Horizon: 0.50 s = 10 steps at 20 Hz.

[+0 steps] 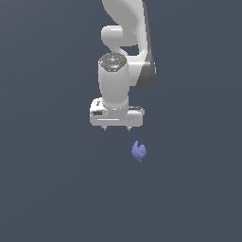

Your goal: Pick up the object and move it to a goal position.

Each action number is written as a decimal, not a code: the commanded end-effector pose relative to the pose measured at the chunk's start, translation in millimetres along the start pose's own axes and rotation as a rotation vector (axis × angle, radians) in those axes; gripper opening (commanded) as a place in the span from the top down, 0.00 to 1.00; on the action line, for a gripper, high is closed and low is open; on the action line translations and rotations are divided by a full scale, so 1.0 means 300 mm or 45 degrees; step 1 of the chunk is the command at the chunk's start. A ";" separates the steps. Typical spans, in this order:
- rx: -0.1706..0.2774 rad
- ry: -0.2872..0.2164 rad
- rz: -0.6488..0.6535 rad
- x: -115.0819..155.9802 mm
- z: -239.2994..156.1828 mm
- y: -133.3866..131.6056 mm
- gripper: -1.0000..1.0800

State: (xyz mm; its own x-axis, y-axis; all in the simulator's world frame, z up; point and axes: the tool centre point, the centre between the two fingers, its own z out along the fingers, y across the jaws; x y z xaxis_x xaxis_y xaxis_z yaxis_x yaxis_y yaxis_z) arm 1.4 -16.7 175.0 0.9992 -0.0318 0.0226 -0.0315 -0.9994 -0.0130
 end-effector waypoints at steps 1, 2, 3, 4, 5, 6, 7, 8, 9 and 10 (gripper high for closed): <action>0.000 0.000 0.000 0.000 0.000 0.000 0.04; 0.000 -0.001 -0.002 -0.001 0.001 -0.002 0.04; 0.000 -0.005 -0.008 -0.003 0.004 -0.009 0.04; -0.001 -0.012 -0.019 -0.006 0.009 -0.020 0.04; -0.002 -0.021 -0.033 -0.011 0.016 -0.035 0.04; -0.003 -0.033 -0.051 -0.018 0.024 -0.053 0.04; -0.004 -0.043 -0.067 -0.024 0.032 -0.070 0.04; -0.004 -0.051 -0.079 -0.028 0.037 -0.083 0.04; -0.005 -0.056 -0.087 -0.031 0.041 -0.090 0.04; -0.005 -0.058 -0.090 -0.033 0.043 -0.094 0.04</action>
State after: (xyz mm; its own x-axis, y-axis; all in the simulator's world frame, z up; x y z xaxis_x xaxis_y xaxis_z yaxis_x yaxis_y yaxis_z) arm -6.1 8.8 163.8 0.9994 0.0309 -0.0166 0.0307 -0.9995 -0.0096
